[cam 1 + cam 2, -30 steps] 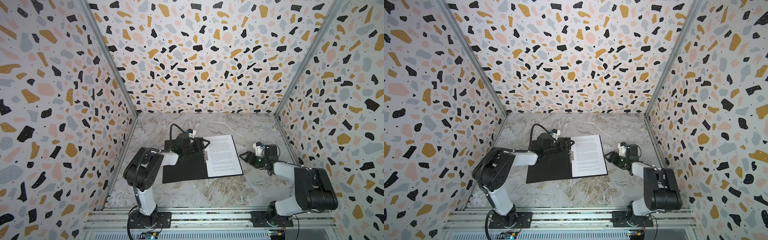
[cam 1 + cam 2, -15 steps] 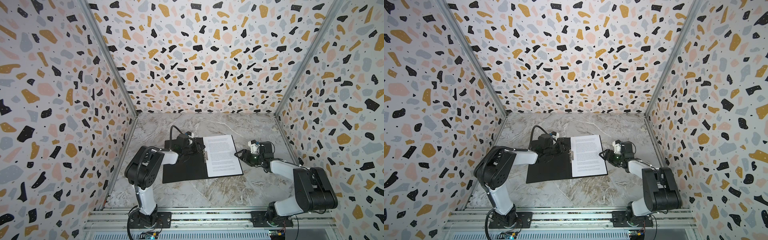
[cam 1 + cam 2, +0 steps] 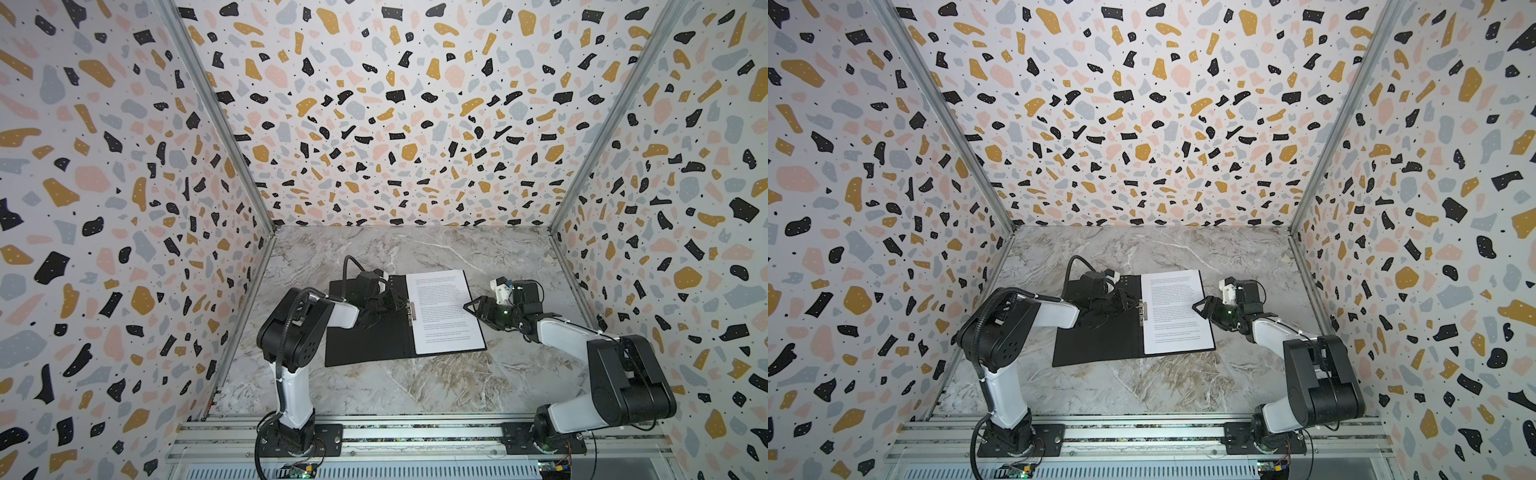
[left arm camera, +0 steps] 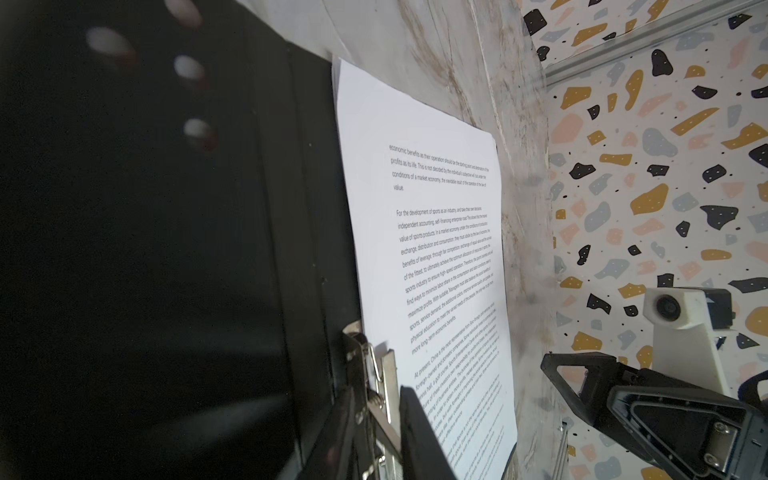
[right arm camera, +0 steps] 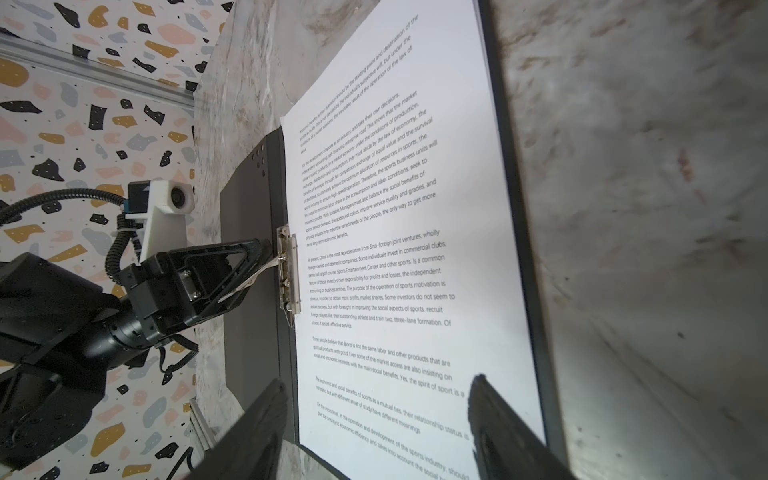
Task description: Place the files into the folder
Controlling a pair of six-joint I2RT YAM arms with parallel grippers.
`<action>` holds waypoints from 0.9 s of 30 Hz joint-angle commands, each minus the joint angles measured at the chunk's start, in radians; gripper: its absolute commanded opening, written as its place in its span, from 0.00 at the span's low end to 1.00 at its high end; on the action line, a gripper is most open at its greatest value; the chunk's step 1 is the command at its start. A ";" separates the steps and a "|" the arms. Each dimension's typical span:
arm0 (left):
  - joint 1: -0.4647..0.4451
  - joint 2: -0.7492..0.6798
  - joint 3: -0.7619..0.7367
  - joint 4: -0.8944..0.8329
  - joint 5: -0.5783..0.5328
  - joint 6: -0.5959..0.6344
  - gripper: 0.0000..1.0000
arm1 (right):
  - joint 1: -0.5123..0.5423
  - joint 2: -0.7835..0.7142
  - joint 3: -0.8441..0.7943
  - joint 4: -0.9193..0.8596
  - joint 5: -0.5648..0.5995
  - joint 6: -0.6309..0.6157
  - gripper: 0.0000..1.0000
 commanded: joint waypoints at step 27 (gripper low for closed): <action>0.001 0.086 0.086 -0.074 -0.012 0.065 0.12 | 0.089 -0.004 0.103 -0.026 -0.010 0.079 0.68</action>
